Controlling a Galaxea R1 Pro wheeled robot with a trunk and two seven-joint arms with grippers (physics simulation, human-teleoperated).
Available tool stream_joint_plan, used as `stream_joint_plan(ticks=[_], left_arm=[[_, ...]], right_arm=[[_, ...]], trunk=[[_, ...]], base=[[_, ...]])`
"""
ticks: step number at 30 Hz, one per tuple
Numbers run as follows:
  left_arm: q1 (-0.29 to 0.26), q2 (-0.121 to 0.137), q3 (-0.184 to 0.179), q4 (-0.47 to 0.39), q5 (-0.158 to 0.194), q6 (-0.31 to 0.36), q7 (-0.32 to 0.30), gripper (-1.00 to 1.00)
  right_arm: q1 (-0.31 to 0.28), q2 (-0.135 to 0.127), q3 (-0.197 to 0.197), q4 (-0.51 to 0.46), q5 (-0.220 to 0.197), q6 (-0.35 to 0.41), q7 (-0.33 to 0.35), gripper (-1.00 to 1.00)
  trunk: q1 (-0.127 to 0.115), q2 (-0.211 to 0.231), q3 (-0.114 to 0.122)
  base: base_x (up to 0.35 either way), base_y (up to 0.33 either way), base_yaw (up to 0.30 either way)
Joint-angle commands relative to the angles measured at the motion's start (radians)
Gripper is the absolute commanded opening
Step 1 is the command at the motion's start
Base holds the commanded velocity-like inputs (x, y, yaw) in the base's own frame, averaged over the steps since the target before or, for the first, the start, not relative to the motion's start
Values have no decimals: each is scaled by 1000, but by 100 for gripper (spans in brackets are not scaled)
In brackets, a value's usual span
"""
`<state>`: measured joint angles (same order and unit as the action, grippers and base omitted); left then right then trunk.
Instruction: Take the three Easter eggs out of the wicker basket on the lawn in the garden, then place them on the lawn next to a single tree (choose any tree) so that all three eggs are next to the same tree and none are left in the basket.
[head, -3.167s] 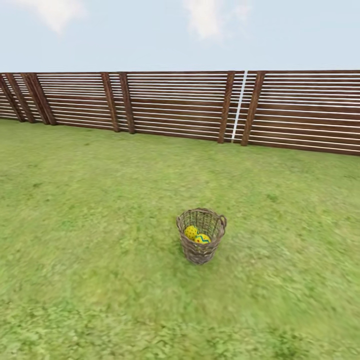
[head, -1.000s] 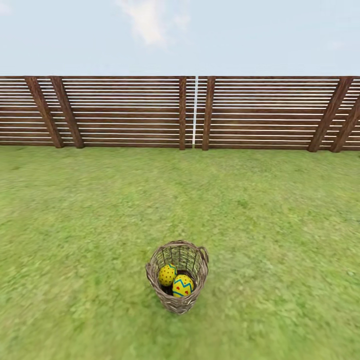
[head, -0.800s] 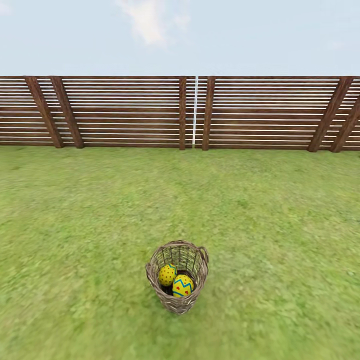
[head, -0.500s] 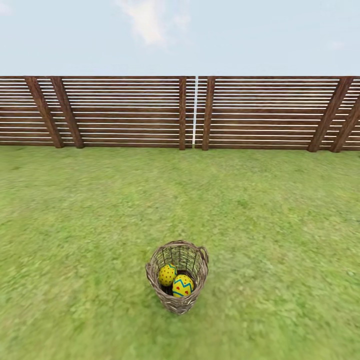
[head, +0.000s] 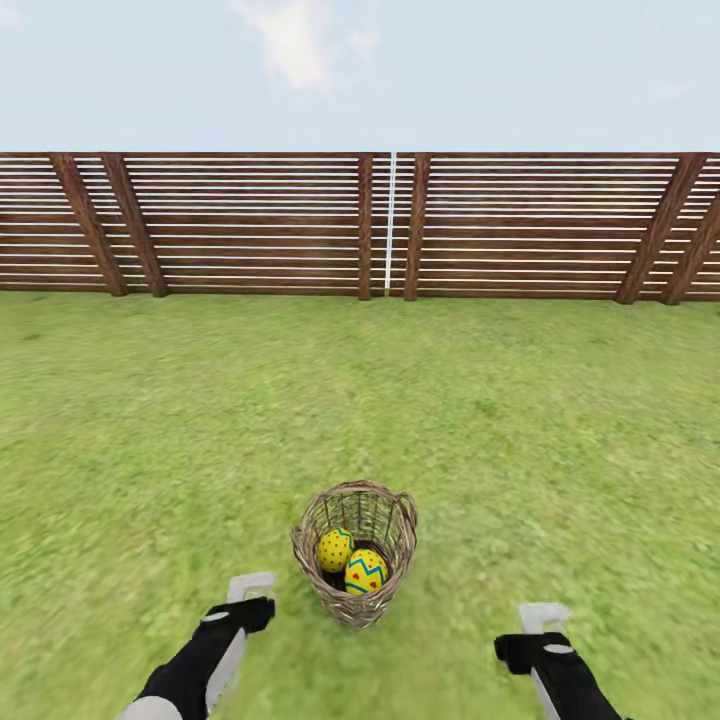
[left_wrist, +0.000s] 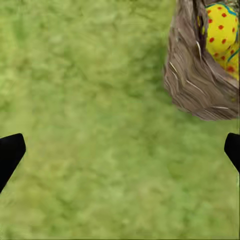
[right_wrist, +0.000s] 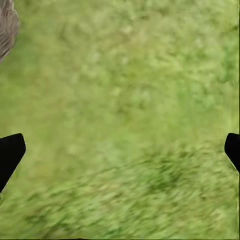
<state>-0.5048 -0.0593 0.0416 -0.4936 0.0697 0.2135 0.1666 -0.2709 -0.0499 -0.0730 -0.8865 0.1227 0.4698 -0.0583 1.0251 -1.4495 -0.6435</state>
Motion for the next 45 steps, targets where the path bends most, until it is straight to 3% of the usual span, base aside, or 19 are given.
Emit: stream_joint_plan(ticks=[1, 2, 4, 5, 8, 12, 15, 20, 23, 27, 29, 31, 45], left_arm=[[-57, -2, 3, -3, 9, 11, 24, 100], [-80, -3, 3, -4, 10, 13, 32, 100], [-162, -11, 4, -5, 12, 18, 55, 100], [-264, -17, 6, -6, 15, 22, 70, 100], [-333, -20, 7, -7, 15, 23, 95, 100], [-360, -23, 7, -59, 14, 23, 199, 100], [-364, -31, 4, -109, 13, 38, 238, 100], [-365, -35, 0, -125, 12, 154, 248, 100], [-365, -38, 0, -121, 13, 179, 250, 100], [-364, -38, 5, -80, 24, 189, 247, 100], [-365, -42, 5, 5, 67, 188, 245, 100], [-364, -42, 5, 17, 77, 187, 245, 100], [-364, -45, 3, 23, 85, 187, 243, 100]], right_arm=[[-60, 0, -34, -3, 9, 35, -6, 100], [-89, 1, -47, 2, 9, 49, -8, 100], [-211, 0, -79, 48, 9, 102, -14, 100], [-363, -1, -96, 123, 15, 139, -16, 100], [-427, -2, -100, 138, 20, 147, -17, 100], [-444, 0, -99, 138, 21, 149, -15, 100], [-446, 2, -96, 140, 23, 150, -13, 100], [-447, 2, -96, 140, 21, 152, -11, 100], [-447, 2, -95, 141, 20, 154, -11, 100], [-447, 0, -94, 147, 20, 156, -11, 100], [-447, 0, -95, 147, 16, 157, -9, 100], [-447, 1, -95, 147, 15, 157, -9, 100], [-447, 2, -97, 150, 15, 153, -9, 100]], trunk=[[0, -1, -1], [0, -1, -1], [0, -1, -1], [0, -1, -1], [0, -1, -1], [0, -1, -1], [0, -1, -1], [0, -1, -1], [0, -1, -1], [0, -1, -1], [0, -1, -1], [0, -1, -1], [0, -1, -5]], base=[[0, 0, 0], [0, 0, 0], [0, 0, 0], [0, 0, 0], [0, 0, 0], [0, 0, 0], [0, 0, 0], [0, 0, 0], [0, 0, 0], [126, 0, 0], [307, 0, 0], [333, 0, 0], [105, -106, 120]])
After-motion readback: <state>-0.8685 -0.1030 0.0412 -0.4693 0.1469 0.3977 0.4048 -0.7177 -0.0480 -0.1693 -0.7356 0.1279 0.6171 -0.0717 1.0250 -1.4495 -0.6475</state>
